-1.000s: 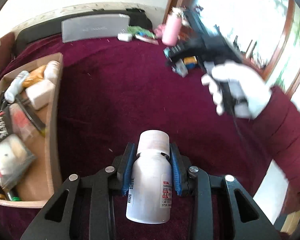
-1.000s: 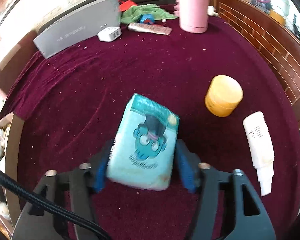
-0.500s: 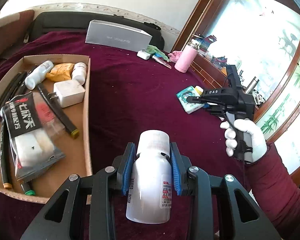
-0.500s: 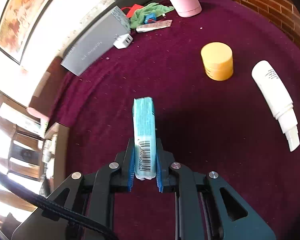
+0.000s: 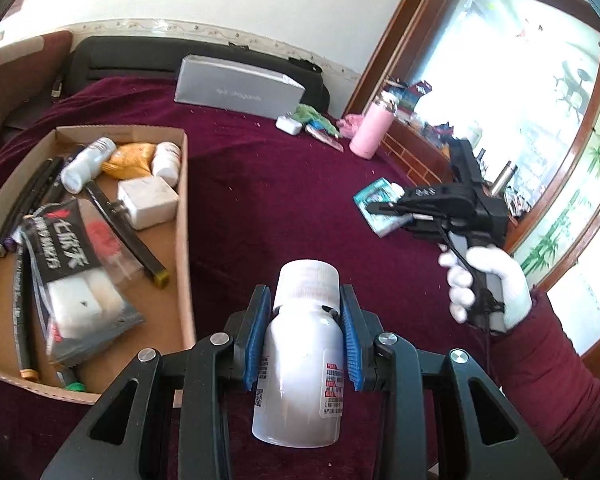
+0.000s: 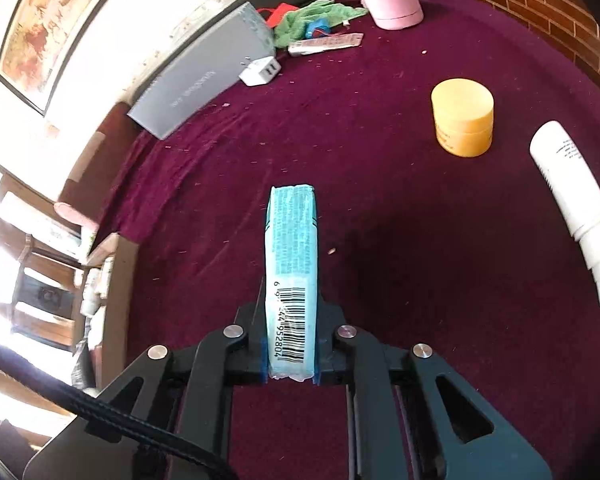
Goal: Organize objects
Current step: 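Carry pill bottle and teal packet into the cardboard box with both grippers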
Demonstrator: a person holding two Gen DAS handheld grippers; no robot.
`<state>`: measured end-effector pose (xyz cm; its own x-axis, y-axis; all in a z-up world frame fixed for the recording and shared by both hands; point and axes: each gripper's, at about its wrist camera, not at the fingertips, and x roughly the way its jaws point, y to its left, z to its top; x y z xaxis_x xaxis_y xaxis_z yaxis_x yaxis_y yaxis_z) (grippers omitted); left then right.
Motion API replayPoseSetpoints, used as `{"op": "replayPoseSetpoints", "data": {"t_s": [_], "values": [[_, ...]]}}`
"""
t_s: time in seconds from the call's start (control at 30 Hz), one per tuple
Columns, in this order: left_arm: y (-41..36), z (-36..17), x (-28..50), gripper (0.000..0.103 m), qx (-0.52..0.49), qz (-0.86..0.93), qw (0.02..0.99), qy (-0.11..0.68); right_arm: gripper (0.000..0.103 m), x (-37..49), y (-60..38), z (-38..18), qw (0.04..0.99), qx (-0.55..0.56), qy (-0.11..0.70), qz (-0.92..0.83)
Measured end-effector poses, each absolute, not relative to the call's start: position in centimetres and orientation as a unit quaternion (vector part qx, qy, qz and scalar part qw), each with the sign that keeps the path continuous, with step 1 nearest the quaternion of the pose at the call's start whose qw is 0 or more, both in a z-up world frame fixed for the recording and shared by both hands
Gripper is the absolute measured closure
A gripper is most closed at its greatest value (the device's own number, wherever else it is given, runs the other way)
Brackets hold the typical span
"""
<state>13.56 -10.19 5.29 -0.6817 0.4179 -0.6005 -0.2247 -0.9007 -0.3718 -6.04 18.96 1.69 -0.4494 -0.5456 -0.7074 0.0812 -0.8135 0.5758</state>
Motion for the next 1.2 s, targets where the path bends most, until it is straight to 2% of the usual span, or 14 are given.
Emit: {"op": "replayPoseSetpoints", "data": {"t_s": [0.17,0.27,0.63,0.97,1.2], "values": [[-13.1,5.9,13.9,0.074,-0.340,0.915,0.156,-0.152,0.092,-5.0,18.9,1.8,0.251,0.489,-0.301,-0.779],[-15.7,6.3,14.6,0.074,-0.331,0.920,0.134,-0.164,0.092,-4.2,17.7,2.3,0.282,0.491,-0.312,-0.763],[-24.8,6.9,15.6,0.073,-0.330,0.931,0.013,-0.154,0.091,-1.7,9.0,4.5,0.373,0.500,-0.260,-0.737],[-27.5,4.9,13.6,0.074,-0.348,0.927,-0.018,-0.138,0.091,0.3,-0.1,4.7,0.436,0.526,-0.210,-0.700],[-29.0,3.6,13.0,0.074,-0.365,0.919,-0.018,-0.151,0.091,1.1,-4.9,3.6,0.443,0.545,-0.176,-0.690]]}}
